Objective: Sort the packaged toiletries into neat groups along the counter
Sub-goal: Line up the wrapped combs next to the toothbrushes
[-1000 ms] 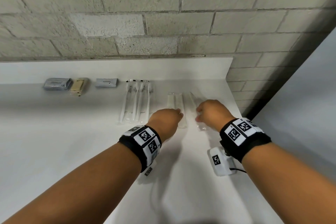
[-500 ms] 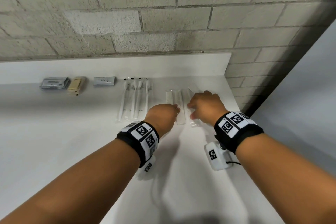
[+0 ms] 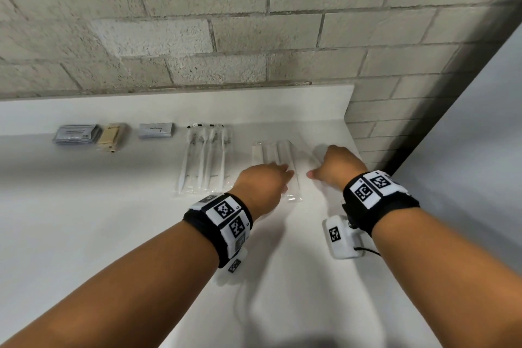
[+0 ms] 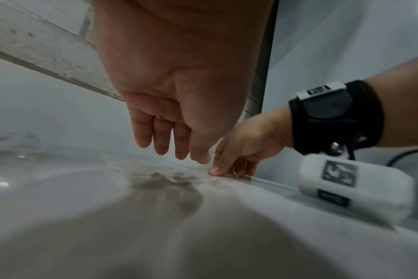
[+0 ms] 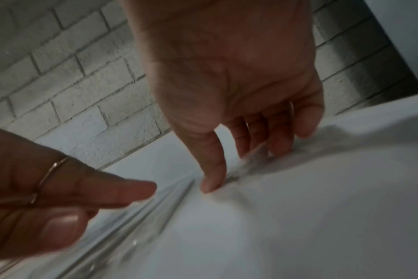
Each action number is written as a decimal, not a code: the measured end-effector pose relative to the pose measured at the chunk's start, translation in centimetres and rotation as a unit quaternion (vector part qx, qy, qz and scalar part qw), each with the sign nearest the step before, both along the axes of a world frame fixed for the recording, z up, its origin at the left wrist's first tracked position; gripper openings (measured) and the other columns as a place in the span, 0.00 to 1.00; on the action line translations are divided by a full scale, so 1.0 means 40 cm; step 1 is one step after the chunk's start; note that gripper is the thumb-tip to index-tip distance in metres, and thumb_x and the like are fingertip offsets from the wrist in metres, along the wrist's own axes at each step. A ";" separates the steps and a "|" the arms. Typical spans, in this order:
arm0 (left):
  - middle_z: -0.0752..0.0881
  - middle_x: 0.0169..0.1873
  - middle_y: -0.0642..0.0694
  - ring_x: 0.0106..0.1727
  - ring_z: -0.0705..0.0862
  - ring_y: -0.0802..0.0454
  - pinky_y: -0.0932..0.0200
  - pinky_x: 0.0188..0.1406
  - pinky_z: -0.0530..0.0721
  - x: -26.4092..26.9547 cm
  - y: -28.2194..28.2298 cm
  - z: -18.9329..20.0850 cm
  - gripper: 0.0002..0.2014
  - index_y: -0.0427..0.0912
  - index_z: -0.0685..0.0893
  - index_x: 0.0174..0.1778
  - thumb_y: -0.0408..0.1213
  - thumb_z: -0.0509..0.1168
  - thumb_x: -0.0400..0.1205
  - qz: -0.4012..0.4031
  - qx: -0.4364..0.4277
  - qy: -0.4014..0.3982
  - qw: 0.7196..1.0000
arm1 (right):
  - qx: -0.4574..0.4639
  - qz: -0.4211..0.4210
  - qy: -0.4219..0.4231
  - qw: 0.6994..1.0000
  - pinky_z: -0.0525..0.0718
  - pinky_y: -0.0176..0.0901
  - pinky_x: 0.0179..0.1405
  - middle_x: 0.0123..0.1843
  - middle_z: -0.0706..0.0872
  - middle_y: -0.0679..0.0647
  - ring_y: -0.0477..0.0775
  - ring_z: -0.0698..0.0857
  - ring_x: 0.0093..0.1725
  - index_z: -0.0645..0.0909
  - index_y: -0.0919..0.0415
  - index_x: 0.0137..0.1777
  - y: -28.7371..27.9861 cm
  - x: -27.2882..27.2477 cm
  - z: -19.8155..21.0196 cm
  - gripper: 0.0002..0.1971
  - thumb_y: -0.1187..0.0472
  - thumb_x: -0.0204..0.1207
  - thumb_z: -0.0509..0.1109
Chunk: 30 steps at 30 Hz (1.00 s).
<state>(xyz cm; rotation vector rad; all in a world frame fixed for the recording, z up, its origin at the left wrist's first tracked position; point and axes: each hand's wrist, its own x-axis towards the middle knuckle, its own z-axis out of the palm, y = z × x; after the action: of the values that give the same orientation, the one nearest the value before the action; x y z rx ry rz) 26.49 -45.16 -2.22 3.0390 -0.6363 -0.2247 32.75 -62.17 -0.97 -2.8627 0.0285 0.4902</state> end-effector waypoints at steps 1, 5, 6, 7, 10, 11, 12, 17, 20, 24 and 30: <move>0.77 0.69 0.45 0.67 0.78 0.43 0.47 0.55 0.82 0.001 -0.011 -0.004 0.18 0.42 0.73 0.72 0.38 0.53 0.86 -0.010 0.008 0.005 1.000 | 0.001 -0.005 0.010 1.000 0.82 0.47 0.56 0.62 0.85 0.61 0.62 0.84 0.60 0.79 0.64 0.62 0.003 0.004 0.000 0.27 0.46 0.70 0.76; 0.79 0.62 0.45 0.60 0.80 0.44 0.51 0.43 0.76 -0.003 -0.026 -0.014 0.15 0.41 0.73 0.67 0.38 0.53 0.86 -0.008 0.028 0.016 0.999 | 0.021 -0.024 0.036 0.999 0.85 0.47 0.53 0.54 0.86 0.60 0.62 0.86 0.55 0.80 0.67 0.60 0.001 0.013 0.010 0.20 0.57 0.72 0.75; 0.78 0.61 0.45 0.59 0.80 0.43 0.51 0.41 0.75 -0.006 -0.028 -0.009 0.14 0.41 0.74 0.66 0.38 0.53 0.86 -0.005 0.027 0.016 0.999 | 0.049 -0.021 0.022 0.998 0.86 0.48 0.49 0.49 0.85 0.60 0.62 0.87 0.51 0.79 0.65 0.60 -0.004 0.015 0.005 0.18 0.61 0.72 0.74; 0.78 0.60 0.44 0.58 0.80 0.43 0.51 0.41 0.73 -0.008 -0.029 -0.005 0.14 0.41 0.74 0.66 0.37 0.53 0.86 -0.002 0.029 0.016 0.999 | 0.100 -0.022 0.003 0.995 0.87 0.49 0.43 0.47 0.84 0.59 0.62 0.88 0.45 0.76 0.61 0.59 -0.011 0.015 0.002 0.16 0.64 0.72 0.72; 0.78 0.60 0.44 0.58 0.79 0.43 0.52 0.40 0.72 -0.012 -0.033 0.004 0.14 0.41 0.73 0.67 0.37 0.52 0.86 0.001 0.037 0.023 0.999 | 0.279 -0.048 -0.073 0.956 0.83 0.46 0.31 0.42 0.85 0.60 0.61 0.86 0.31 0.78 0.52 0.48 -0.036 0.009 0.022 0.10 0.67 0.72 0.64; 0.78 0.61 0.44 0.59 0.79 0.44 0.52 0.40 0.72 -0.012 -0.033 0.002 0.15 0.41 0.73 0.67 0.38 0.52 0.86 0.000 0.036 0.026 0.999 | 0.324 -0.056 -0.081 0.941 0.82 0.44 0.31 0.42 0.87 0.60 0.60 0.86 0.30 0.80 0.52 0.44 -0.038 0.004 0.043 0.08 0.67 0.73 0.64; 0.78 0.61 0.45 0.59 0.79 0.44 0.52 0.40 0.72 -0.011 -0.033 0.001 0.15 0.41 0.73 0.67 0.38 0.52 0.86 -0.001 0.034 0.028 0.999 | 0.371 -0.055 -0.073 0.924 0.81 0.43 0.33 0.43 0.89 0.60 0.59 0.88 0.31 0.81 0.52 0.42 -0.038 -0.002 0.068 0.07 0.66 0.75 0.66; 0.76 0.70 0.45 0.68 0.77 0.44 0.46 0.57 0.81 -0.011 -0.031 0.009 0.18 0.42 0.71 0.73 0.40 0.51 0.87 0.030 0.002 0.034 0.999 | 0.498 0.028 0.033 0.866 0.80 0.41 0.44 0.55 0.91 0.51 0.52 0.91 0.49 0.79 0.57 0.57 -0.039 -0.018 0.168 0.12 0.63 0.75 0.74; 0.73 0.74 0.46 0.73 0.74 0.43 0.43 0.62 0.80 -0.009 -0.025 0.020 0.20 0.43 0.70 0.75 0.40 0.50 0.87 0.049 -0.011 0.024 0.998 | 0.423 -0.009 -0.017 0.906 0.74 0.34 0.23 0.39 0.92 0.56 0.51 0.88 0.28 0.80 0.59 0.46 -0.035 -0.004 0.178 0.03 0.61 0.78 0.71; 0.75 0.70 0.46 0.71 0.75 0.44 0.44 0.60 0.81 -0.004 -0.018 0.029 0.18 0.42 0.72 0.73 0.38 0.50 0.87 0.044 0.025 0.040 0.998 | 0.274 -0.057 0.046 0.959 0.69 0.38 0.20 0.25 0.87 0.53 0.48 0.78 0.17 0.85 0.67 0.46 -0.008 0.036 0.122 0.15 0.54 0.81 0.66; 0.71 0.77 0.44 0.75 0.72 0.42 0.44 0.66 0.78 -0.006 -0.015 0.030 0.20 0.42 0.71 0.76 0.35 0.49 0.87 0.034 0.027 0.054 0.998 | 0.186 -0.013 -0.016 0.982 0.79 0.40 0.47 0.53 0.87 0.57 0.55 0.86 0.41 0.79 0.59 0.69 -0.029 0.053 0.029 0.19 0.58 0.79 0.68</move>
<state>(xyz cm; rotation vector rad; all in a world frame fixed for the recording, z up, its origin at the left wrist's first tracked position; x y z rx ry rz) 26.23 -45.76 -1.03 3.0684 -0.5260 -0.4061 34.85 -63.34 0.18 -2.5004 -0.0285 0.3960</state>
